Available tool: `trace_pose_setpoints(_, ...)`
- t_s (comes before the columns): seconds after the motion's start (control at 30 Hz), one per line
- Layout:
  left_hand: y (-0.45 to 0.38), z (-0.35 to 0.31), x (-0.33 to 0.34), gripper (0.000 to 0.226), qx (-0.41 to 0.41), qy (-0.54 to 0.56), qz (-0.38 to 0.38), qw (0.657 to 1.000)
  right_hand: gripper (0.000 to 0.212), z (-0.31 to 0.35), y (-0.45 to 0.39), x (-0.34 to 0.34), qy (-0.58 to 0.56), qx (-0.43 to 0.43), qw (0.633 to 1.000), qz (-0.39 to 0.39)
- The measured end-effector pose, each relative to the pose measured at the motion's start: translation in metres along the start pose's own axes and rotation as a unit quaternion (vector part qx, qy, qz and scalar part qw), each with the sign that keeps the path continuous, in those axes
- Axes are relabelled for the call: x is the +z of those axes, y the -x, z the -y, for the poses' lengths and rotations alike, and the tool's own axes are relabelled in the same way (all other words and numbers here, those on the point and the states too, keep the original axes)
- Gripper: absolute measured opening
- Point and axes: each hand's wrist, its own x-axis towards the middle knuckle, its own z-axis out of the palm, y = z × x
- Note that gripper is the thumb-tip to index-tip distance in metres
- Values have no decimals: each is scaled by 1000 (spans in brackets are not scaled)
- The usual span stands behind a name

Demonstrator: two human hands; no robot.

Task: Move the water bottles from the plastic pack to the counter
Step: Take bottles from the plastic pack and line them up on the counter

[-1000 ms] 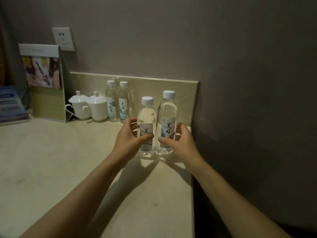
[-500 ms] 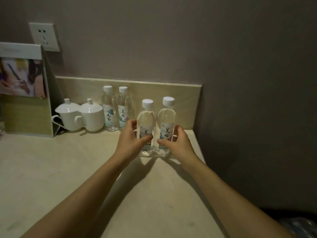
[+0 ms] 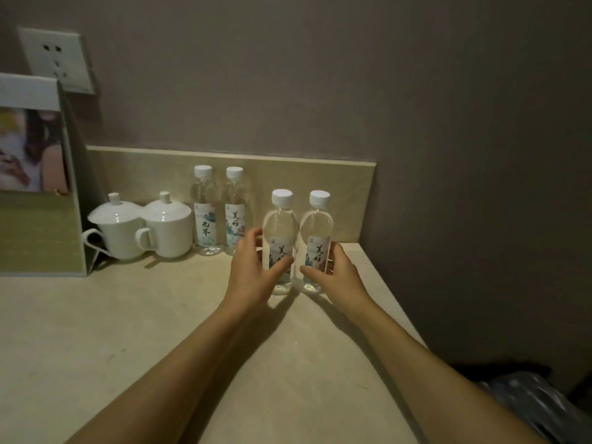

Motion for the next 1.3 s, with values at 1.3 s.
trace_pose_setpoints(1.3, -12, 16, 22, 49, -99, -226, -29, 969, 49, 1, -18, 29, 311, 39, 946, -85)
